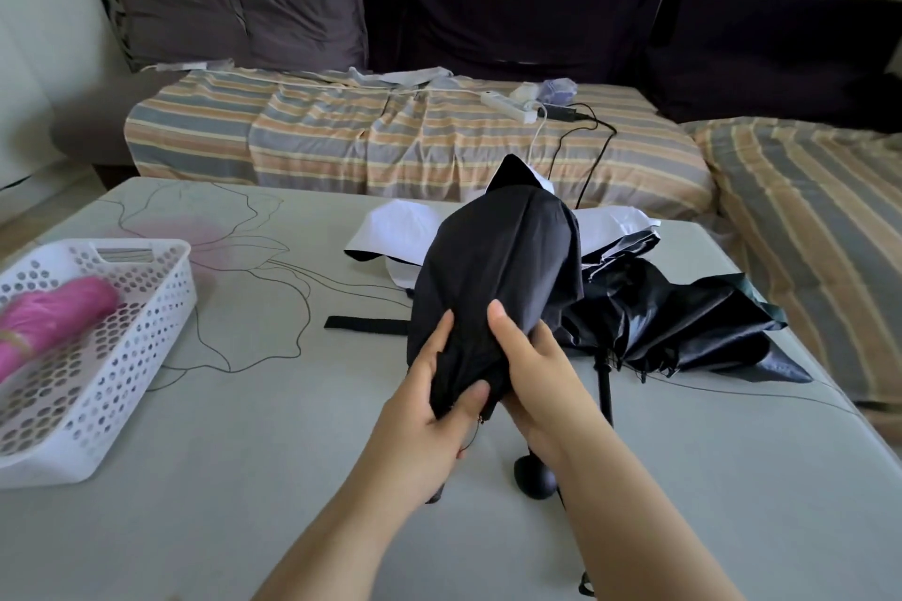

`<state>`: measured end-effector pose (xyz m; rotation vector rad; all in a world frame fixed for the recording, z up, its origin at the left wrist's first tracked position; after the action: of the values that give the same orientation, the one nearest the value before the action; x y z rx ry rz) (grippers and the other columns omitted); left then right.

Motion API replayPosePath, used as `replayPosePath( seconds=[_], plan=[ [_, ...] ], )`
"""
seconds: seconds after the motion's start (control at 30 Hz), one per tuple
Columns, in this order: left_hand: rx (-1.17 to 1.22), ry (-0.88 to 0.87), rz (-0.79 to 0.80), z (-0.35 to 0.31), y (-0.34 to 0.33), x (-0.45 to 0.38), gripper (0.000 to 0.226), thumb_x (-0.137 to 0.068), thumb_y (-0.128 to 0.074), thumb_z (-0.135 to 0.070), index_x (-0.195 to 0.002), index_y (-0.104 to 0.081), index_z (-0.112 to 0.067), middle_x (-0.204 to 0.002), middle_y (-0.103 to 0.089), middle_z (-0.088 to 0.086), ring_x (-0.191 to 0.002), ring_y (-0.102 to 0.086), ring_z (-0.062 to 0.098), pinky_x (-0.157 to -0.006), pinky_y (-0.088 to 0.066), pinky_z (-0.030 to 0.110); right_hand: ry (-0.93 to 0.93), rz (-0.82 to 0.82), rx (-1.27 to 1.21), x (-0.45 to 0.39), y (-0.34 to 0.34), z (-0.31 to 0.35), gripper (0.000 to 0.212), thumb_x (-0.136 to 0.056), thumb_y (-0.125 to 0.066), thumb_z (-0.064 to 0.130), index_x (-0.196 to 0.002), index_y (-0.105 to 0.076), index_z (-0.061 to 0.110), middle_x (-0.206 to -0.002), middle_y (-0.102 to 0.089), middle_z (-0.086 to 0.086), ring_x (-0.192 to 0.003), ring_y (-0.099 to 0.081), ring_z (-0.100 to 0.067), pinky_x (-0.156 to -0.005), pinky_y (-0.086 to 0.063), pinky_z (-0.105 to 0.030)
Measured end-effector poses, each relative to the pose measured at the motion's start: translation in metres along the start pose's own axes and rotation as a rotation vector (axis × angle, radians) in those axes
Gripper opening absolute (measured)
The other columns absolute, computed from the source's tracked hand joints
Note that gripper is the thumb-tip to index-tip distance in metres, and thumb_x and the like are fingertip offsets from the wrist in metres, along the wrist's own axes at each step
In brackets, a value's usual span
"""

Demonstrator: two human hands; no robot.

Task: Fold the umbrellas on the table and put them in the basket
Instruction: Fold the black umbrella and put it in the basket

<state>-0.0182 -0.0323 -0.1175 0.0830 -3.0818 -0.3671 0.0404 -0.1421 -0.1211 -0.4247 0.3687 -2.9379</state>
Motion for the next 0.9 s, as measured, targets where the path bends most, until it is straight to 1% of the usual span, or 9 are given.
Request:
replayPosePath(
  seconds=[0.13,0.27,0.33,0.4,0.47,0.57,0.67,0.77,0.9],
  plan=[
    [0.218,0.017,-0.063,-0.006,0.005,0.001,0.051,-0.093,-0.051,-0.041,-0.13,-0.028,-0.067,-0.064,-0.06,-0.006,-0.056,-0.053,0.014,-0.053,-0.048,0.027,0.105,-0.239,0.127,0.006,0.024,0.02,0.051,-0.085,-0.062,0.05,-0.127,-0.045,0.026,-0.116,-0.06,0.006,-0.097,-0.06,-0.004,-0.075,-0.051,-0.017],
    [0.343,0.089,-0.102,0.001,0.009,0.0,0.038,-0.098,-0.037,-0.043,-0.13,-0.034,-0.064,-0.068,-0.063,-0.002,-0.054,-0.053,0.015,-0.052,-0.046,0.029,0.054,-0.389,0.161,0.004,0.047,0.014,0.089,-0.074,-0.07,0.055,-0.147,-0.024,0.03,-0.136,-0.046,0.002,-0.121,-0.05,-0.015,-0.104,-0.042,-0.037],
    [0.343,0.096,-0.124,0.004,0.011,-0.001,0.04,-0.099,-0.038,-0.041,-0.132,-0.035,-0.061,-0.065,-0.062,0.0,-0.052,-0.052,0.016,-0.05,-0.045,0.029,0.02,-0.346,0.142,0.004,0.049,0.011,0.072,-0.08,-0.069,0.048,-0.141,-0.038,0.024,-0.125,-0.057,0.004,-0.112,-0.057,-0.012,-0.092,-0.047,-0.031],
    [0.335,0.099,-0.129,0.006,0.011,-0.003,0.04,-0.098,-0.039,-0.042,-0.134,-0.034,-0.059,-0.063,-0.061,0.001,-0.052,-0.052,0.017,-0.05,-0.045,0.029,0.034,-0.277,0.133,0.007,0.047,0.016,0.036,-0.088,-0.064,0.041,-0.114,-0.063,0.016,-0.102,-0.067,0.005,-0.09,-0.061,-0.008,-0.073,-0.048,-0.024],
    [0.322,0.093,-0.136,0.007,0.012,-0.003,0.041,-0.097,-0.04,-0.042,-0.134,-0.033,-0.06,-0.064,-0.061,0.002,-0.053,-0.052,0.019,-0.051,-0.045,0.03,0.089,-0.222,0.09,0.008,0.045,0.023,0.022,-0.094,-0.058,0.032,-0.088,-0.066,0.013,-0.083,-0.068,0.001,-0.073,-0.061,-0.008,-0.063,-0.049,-0.021],
    [0.306,0.082,-0.174,0.007,0.017,-0.002,0.044,-0.097,-0.044,-0.04,-0.134,-0.031,-0.061,-0.076,-0.062,0.009,-0.057,-0.052,0.02,-0.049,-0.045,0.027,0.202,-0.272,-0.006,0.011,0.056,0.037,0.028,-0.098,-0.053,0.027,-0.078,-0.065,0.012,-0.076,-0.069,-0.001,-0.071,-0.063,-0.011,-0.06,-0.054,-0.023],
    [0.309,0.059,-0.22,0.007,0.023,-0.003,0.047,-0.096,-0.047,-0.038,-0.132,-0.029,-0.063,-0.091,-0.061,0.008,-0.063,-0.053,0.018,-0.05,-0.046,0.024,0.242,-0.31,-0.112,0.012,0.067,0.046,0.037,-0.101,-0.045,0.032,-0.084,-0.067,0.007,-0.087,-0.072,-0.004,-0.081,-0.066,-0.014,-0.073,-0.057,-0.029],
    [0.333,0.074,-0.258,0.01,0.024,-0.006,0.046,-0.098,-0.045,-0.037,-0.134,-0.03,-0.061,-0.084,-0.061,0.006,-0.06,-0.054,0.017,-0.058,-0.048,0.031,0.157,-0.126,-0.353,0.014,0.047,0.04,0.043,-0.095,-0.044,0.046,-0.092,-0.067,0.01,-0.087,-0.071,-0.006,-0.079,-0.068,-0.017,-0.074,-0.058,-0.03],
    [0.266,0.068,-0.309,0.01,0.027,-0.006,0.047,-0.1,-0.041,-0.036,-0.135,-0.024,-0.063,-0.069,-0.059,0.003,-0.052,-0.052,0.015,-0.065,-0.049,0.038,0.112,0.043,0.204,0.029,0.004,0.019,0.048,-0.075,-0.066,0.047,-0.1,-0.062,0.006,-0.095,-0.073,-0.01,-0.089,-0.071,-0.019,-0.087,-0.056,-0.037]
  ],
)
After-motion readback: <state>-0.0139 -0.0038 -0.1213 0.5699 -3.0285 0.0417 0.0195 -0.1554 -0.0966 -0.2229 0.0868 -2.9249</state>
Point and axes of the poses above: each hand's wrist, its own x-axis away from the middle knuckle, its own y-axis out of the back of the hand, z = x × y, the point moved 7 cm from there along -x, towards the middle knuckle
